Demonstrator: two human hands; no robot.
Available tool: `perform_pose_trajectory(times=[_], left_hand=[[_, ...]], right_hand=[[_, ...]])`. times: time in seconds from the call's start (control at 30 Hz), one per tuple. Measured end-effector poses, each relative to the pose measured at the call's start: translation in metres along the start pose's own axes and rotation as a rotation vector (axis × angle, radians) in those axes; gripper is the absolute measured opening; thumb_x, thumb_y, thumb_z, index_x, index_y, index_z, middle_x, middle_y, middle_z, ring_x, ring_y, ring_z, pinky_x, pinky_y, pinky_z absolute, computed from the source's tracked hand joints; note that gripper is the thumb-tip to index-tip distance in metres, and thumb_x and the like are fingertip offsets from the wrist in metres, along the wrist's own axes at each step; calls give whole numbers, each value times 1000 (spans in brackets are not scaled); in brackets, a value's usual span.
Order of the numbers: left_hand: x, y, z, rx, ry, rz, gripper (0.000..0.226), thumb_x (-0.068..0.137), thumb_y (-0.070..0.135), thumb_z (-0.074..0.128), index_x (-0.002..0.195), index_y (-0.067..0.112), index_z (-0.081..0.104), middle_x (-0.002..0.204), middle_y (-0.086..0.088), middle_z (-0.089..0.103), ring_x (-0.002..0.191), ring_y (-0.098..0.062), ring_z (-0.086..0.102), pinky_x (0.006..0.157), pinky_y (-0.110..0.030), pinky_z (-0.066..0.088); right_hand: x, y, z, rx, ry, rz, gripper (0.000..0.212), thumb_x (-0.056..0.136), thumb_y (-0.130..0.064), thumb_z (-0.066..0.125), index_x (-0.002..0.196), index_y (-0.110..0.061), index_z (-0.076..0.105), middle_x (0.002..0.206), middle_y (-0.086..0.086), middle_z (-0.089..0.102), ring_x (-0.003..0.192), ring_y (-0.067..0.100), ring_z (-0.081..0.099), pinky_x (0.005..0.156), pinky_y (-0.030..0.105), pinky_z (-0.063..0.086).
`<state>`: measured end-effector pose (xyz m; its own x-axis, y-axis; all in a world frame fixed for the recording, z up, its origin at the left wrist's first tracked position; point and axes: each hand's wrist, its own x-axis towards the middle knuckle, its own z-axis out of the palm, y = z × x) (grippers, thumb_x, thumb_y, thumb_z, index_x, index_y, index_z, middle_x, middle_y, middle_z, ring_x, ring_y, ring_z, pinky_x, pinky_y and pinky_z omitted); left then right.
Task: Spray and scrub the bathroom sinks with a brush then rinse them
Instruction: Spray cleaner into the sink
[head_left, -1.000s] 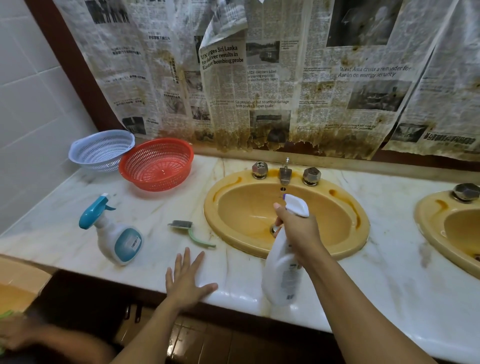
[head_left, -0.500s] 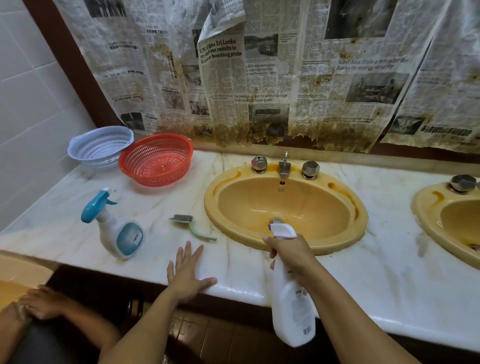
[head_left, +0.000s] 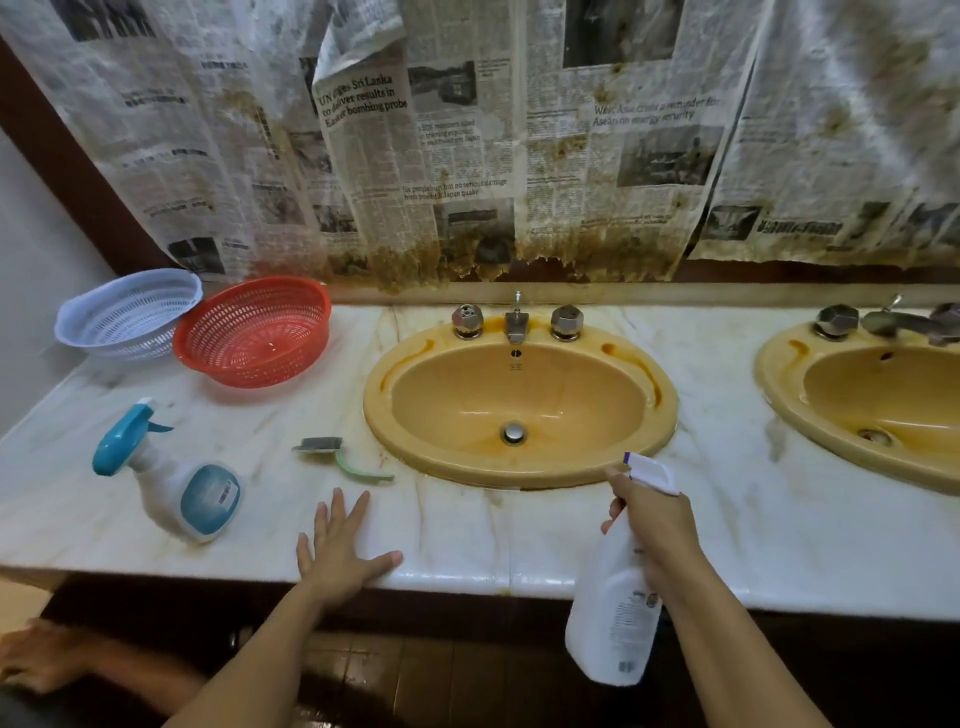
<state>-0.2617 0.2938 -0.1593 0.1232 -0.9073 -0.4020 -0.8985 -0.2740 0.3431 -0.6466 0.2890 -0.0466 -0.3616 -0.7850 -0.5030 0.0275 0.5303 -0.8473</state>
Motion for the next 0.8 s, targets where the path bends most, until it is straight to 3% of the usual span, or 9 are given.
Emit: perform_pose_trajectory(times=[0.13, 0.23, 0.3, 0.47, 0.7, 0.8], left_hand=[[-1, 6, 2, 43, 9, -28, 111, 83, 83, 53, 161, 40, -14, 165, 3, -36, 154, -25, -30, 123, -56, -11], [0, 8, 5, 74, 26, -45, 114, 80, 88, 50, 161, 41, -14, 166, 2, -35, 155, -26, -29, 123, -58, -10], [-1, 8, 5, 84, 38, -48, 115, 79, 89, 50, 162, 41, -13, 166, 2, -34, 155, -26, -27, 123, -57, -9], [-3, 11, 4, 91, 35, -56, 115, 79, 88, 50, 162, 39, -12, 167, 0, -33, 155, -27, -26, 124, -57, -8], [-4, 12, 2, 53, 20, -67, 116, 79, 85, 55, 162, 39, -11, 167, 2, -33, 155, -26, -26, 123, -58, -8], [-5, 14, 1, 28, 8, -76, 115, 81, 82, 59, 162, 40, -10, 167, 3, -34, 155, -24, -27, 123, -59, -9]], right_hand=[[4, 2, -17, 27, 66, -10, 35, 82, -44, 76, 77, -10, 69, 67, 8, 73, 79, 37, 74, 81, 48, 58], [7, 2, -27, 33, 65, -102, 33, 85, -45, 75, 103, -18, 74, 85, 2, 76, 69, 25, 74, 72, 42, 56], [7, 0, -31, 34, 91, -119, 36, 86, -47, 74, 111, -21, 73, 85, 0, 76, 67, 22, 74, 70, 40, 56], [7, -1, -39, 104, 183, 17, 37, 84, -46, 75, 83, -9, 70, 67, 7, 73, 77, 32, 74, 84, 48, 59], [14, 1, -49, 140, 175, 1, 33, 86, -39, 76, 97, -8, 72, 87, 8, 77, 73, 28, 75, 82, 47, 60], [16, -6, -54, 145, 188, -12, 35, 85, -45, 76, 93, -12, 73, 73, 4, 76, 80, 34, 74, 83, 49, 59]])
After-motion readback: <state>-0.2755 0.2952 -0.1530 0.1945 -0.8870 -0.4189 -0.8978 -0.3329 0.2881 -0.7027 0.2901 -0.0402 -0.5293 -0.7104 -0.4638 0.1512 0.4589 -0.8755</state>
